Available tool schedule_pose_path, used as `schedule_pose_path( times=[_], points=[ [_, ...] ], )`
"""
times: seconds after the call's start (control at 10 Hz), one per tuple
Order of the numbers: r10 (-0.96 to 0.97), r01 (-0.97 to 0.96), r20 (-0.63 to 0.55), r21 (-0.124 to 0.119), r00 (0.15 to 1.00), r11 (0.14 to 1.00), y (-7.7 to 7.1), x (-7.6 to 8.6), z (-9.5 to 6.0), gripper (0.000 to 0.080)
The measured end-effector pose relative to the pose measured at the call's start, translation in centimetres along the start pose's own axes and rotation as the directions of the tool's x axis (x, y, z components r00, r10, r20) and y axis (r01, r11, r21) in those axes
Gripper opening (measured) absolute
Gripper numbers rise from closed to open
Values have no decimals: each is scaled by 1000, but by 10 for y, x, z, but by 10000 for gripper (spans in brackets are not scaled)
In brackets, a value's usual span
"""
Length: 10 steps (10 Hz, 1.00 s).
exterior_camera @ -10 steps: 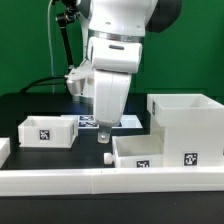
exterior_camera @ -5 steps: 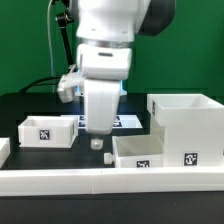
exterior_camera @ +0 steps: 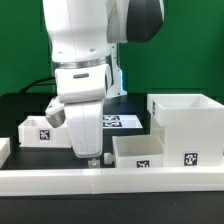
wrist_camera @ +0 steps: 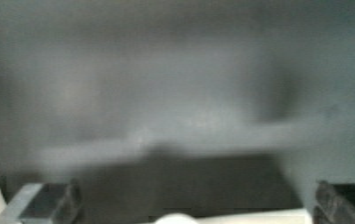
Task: Assemble drawer
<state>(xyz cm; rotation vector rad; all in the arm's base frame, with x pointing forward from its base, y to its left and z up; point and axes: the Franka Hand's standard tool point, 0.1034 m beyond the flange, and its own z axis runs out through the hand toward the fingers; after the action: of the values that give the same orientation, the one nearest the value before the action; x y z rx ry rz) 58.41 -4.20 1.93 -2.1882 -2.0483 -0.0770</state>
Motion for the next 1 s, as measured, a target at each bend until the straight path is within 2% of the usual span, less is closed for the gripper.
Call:
schedule_pose_path(
  times=[0.2,0.3,0.7,0.9,1.0],
  points=[
    [14,-14,-8,-17,1000,1000,1,20,4,649],
    [13,-13,-7,-28,1000,1000,0,21,5,649],
    [13,-13,-6,-23,1000,1000,0,20,6,649],
    [-24,24,17,1,1000,1000,4,35,5,649],
    [-58,58,31,-5,998,998,6,41,5,649]
  ],
)
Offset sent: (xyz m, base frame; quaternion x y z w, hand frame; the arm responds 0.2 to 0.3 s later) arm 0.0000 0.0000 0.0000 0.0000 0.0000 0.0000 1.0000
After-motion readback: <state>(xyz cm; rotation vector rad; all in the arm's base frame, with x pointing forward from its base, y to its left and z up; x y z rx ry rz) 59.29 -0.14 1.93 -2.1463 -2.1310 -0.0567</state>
